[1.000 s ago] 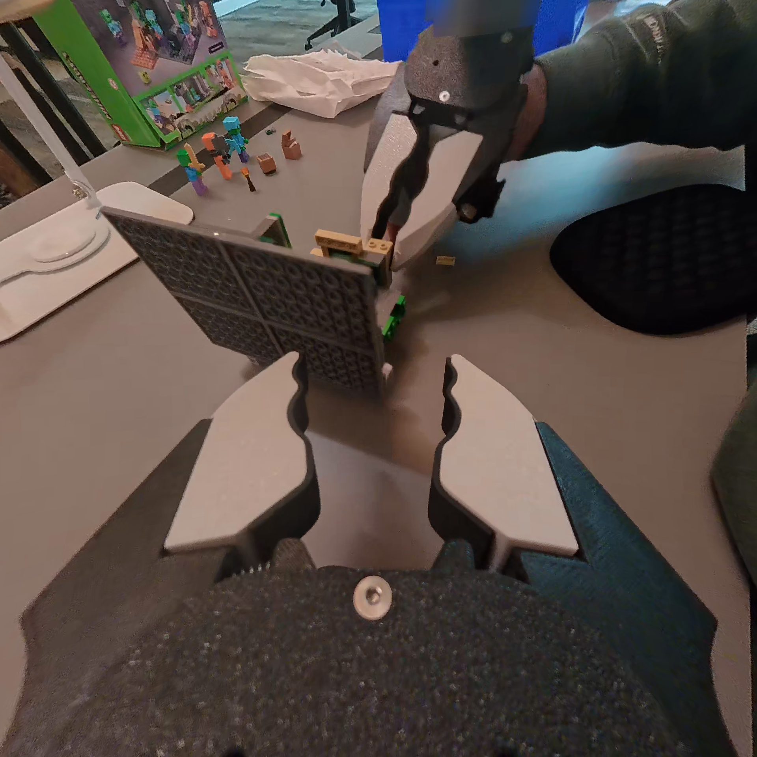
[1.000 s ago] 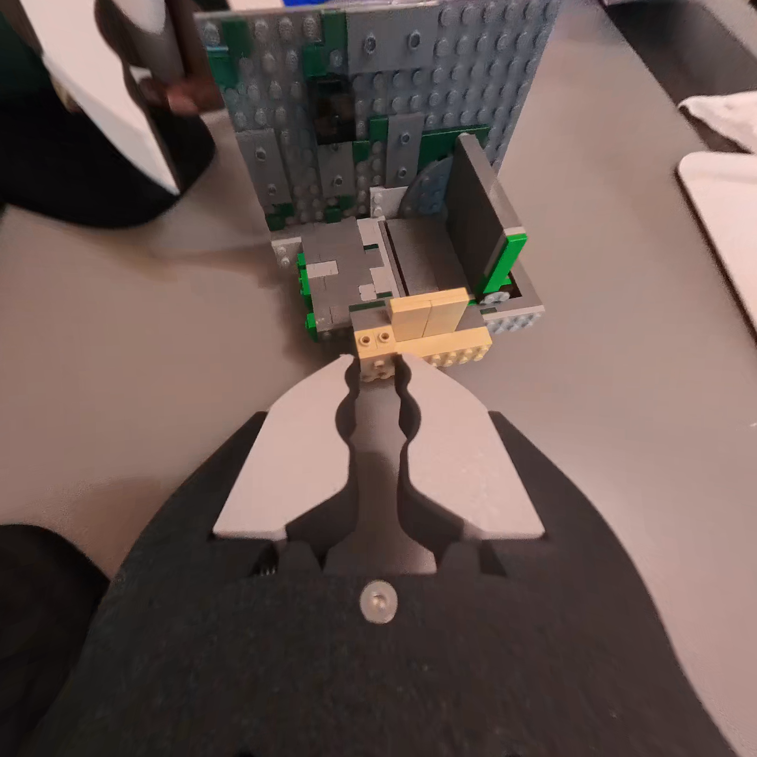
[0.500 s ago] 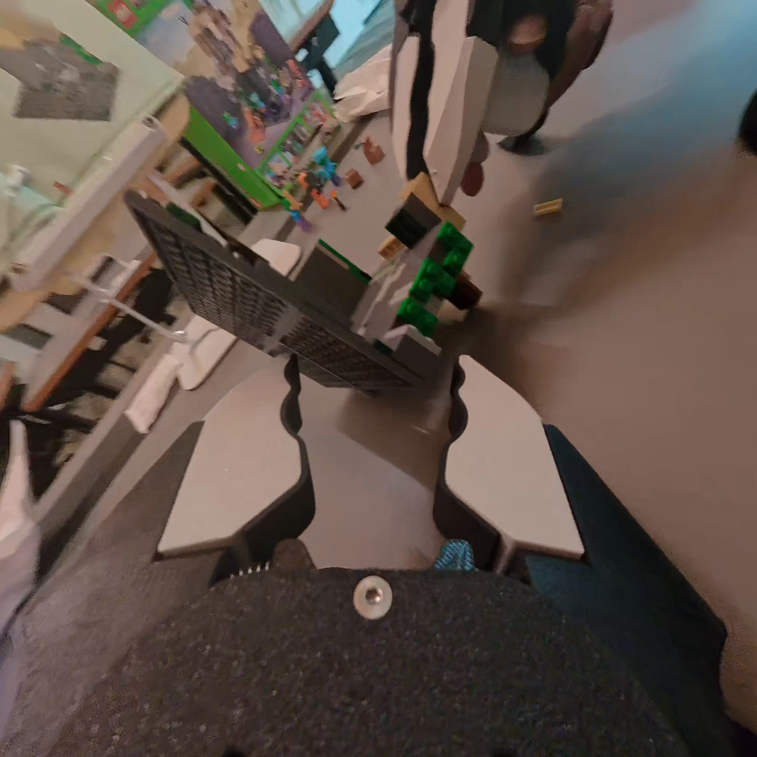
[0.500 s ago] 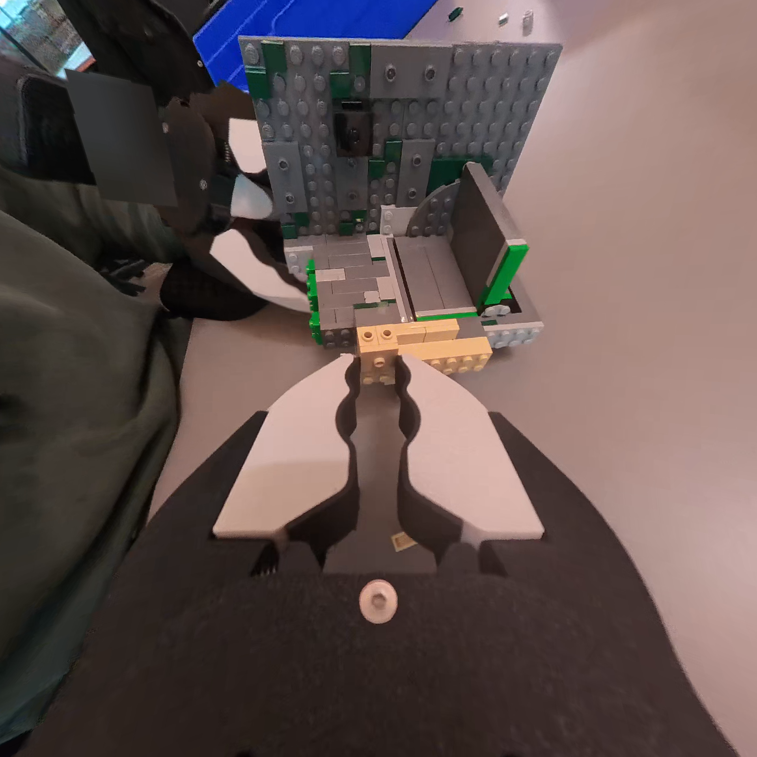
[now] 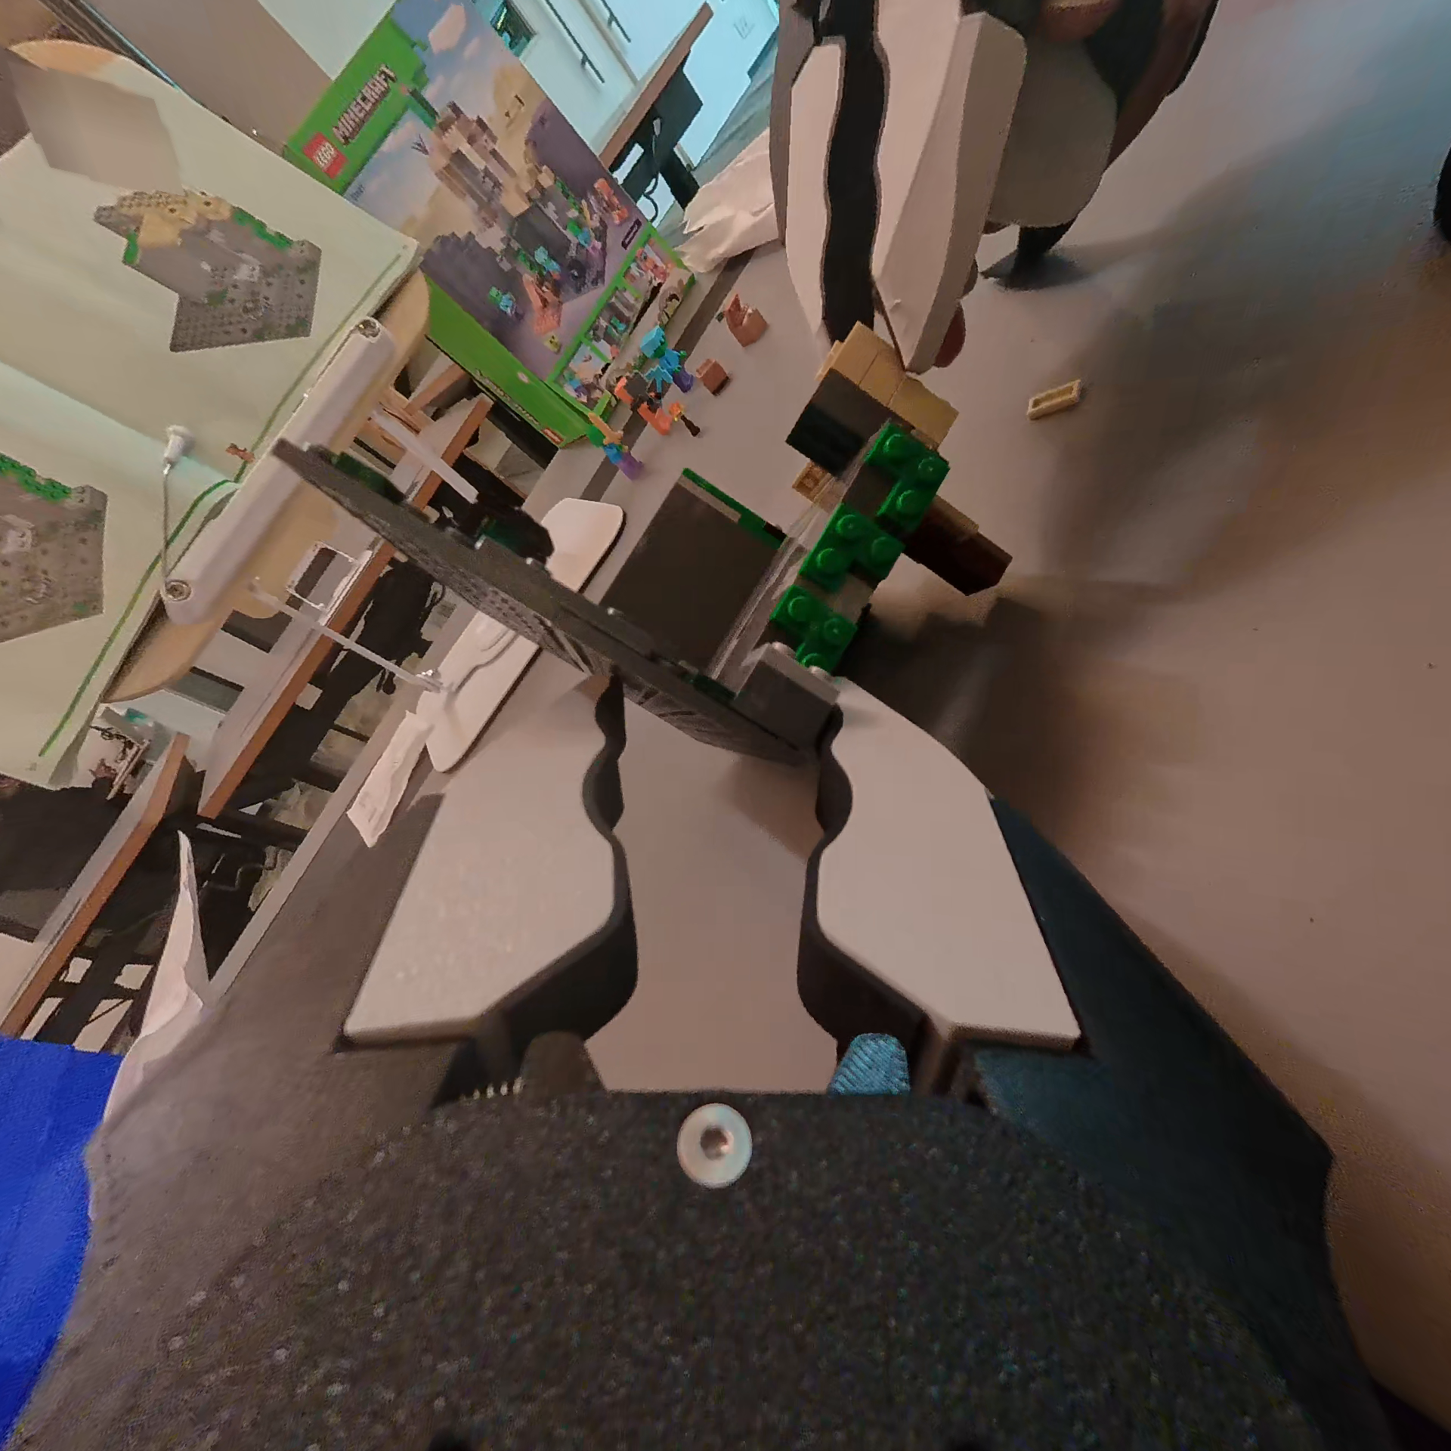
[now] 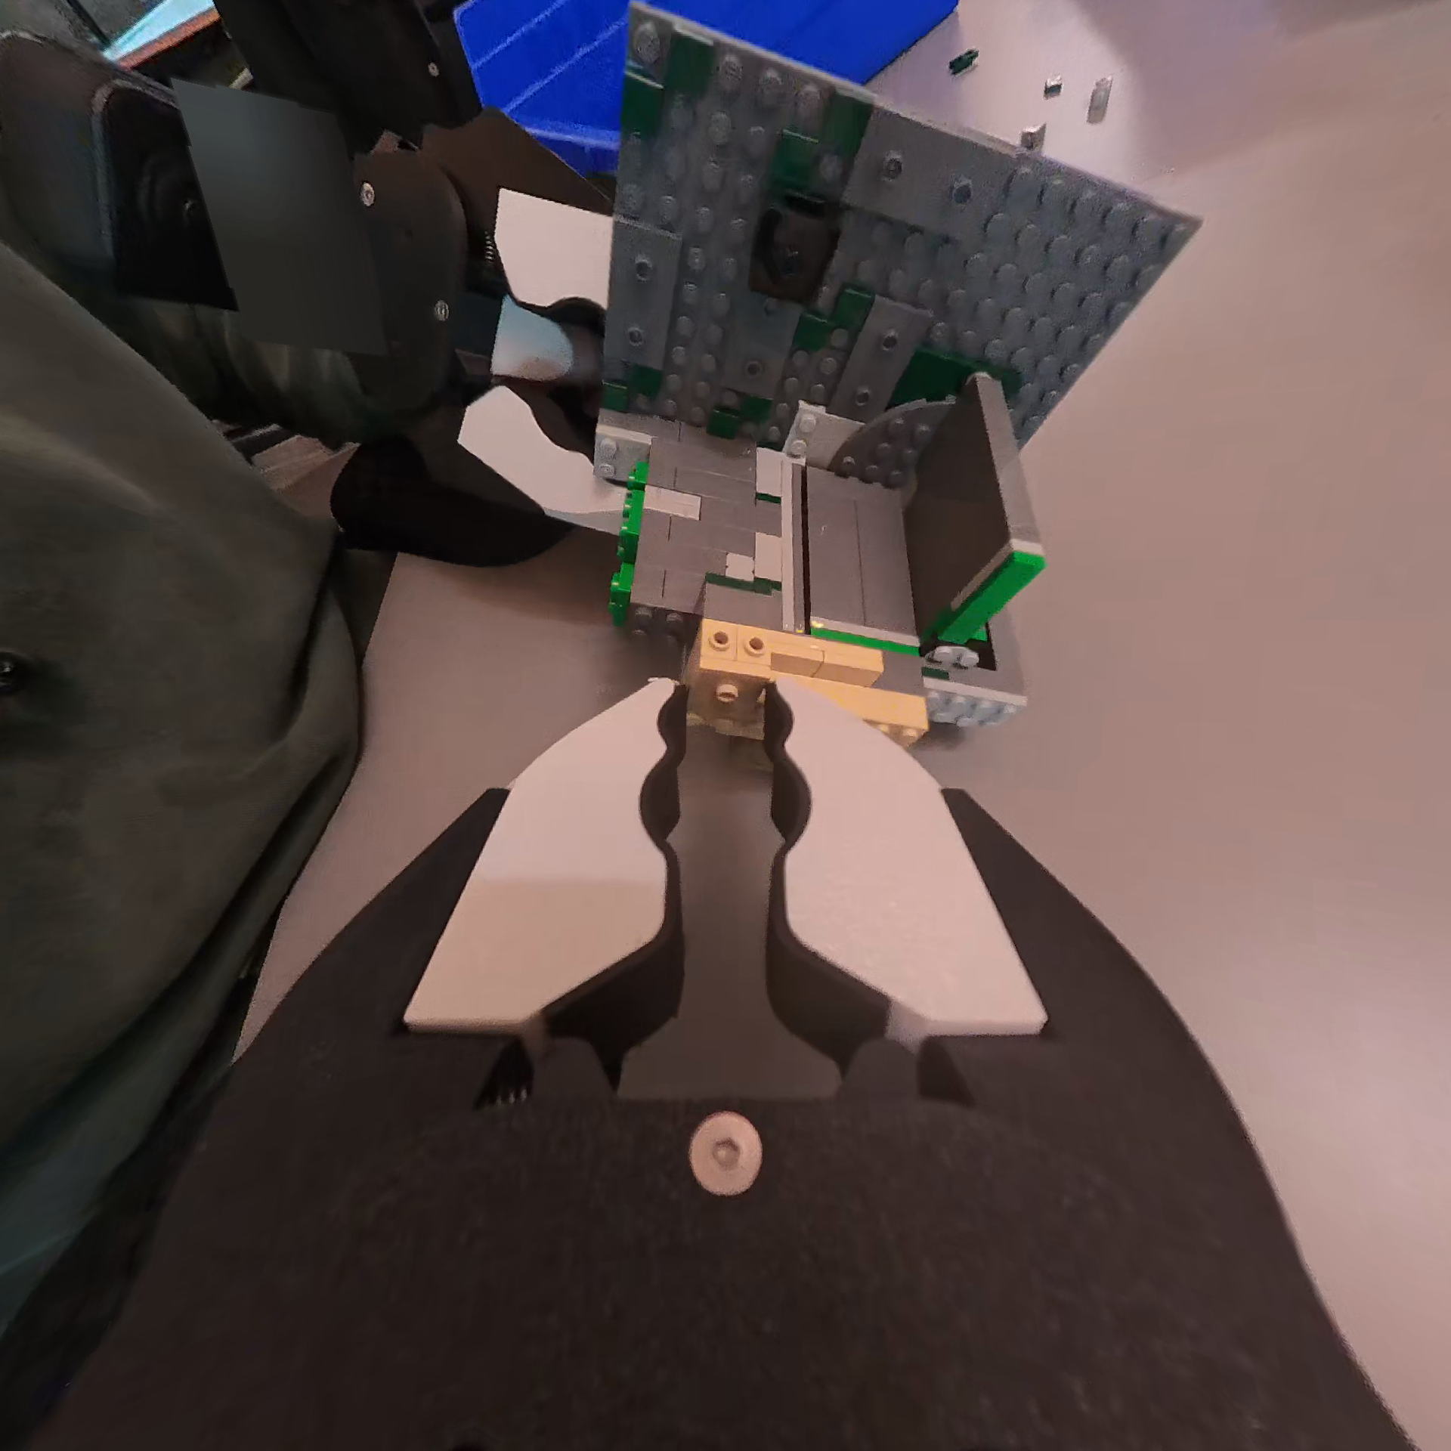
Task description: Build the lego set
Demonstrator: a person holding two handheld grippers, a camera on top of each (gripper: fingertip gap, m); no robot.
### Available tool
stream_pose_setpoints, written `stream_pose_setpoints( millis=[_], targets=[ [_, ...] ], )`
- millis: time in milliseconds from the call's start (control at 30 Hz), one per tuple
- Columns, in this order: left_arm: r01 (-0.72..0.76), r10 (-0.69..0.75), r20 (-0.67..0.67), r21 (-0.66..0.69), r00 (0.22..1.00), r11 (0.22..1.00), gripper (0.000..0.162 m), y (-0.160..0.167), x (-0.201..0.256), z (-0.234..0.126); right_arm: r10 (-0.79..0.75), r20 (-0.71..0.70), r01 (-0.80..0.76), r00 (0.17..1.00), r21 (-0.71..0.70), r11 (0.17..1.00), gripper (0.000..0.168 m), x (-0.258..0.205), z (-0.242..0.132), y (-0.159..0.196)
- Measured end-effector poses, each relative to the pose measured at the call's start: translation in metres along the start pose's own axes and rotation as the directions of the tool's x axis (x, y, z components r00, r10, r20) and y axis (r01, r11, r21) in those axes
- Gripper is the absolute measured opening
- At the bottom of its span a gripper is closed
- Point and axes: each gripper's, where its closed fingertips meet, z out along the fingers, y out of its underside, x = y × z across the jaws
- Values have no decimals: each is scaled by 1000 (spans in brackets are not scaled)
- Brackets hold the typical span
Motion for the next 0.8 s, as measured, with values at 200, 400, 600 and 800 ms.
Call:
stream_pose_setpoints(
  millis=[200, 400, 600, 800],
  targets=[
    [15, -15, -30, 1, 999, 1000, 45, -1, 7, 0, -3, -40, 6, 999, 82, 997, 19, -4, -11, -10],
    [8, -8, -27, 2, 1000, 1000, 45, -1, 8, -1, -25, -97, 36, 995, 108, 994, 20, -8, -16, -10],
    [14, -14, -34, 4, 999, 1000, 45, -1, 8, -1, -23, -158, 42, 987, 117, 992, 20, 0, -26, -10],
    [19, -19, -37, 3, 999, 1000, 45, -1, 8, -2, -105, -300, 102, 948, -24, 994, 20, 22, -38, 14]
  ],
)
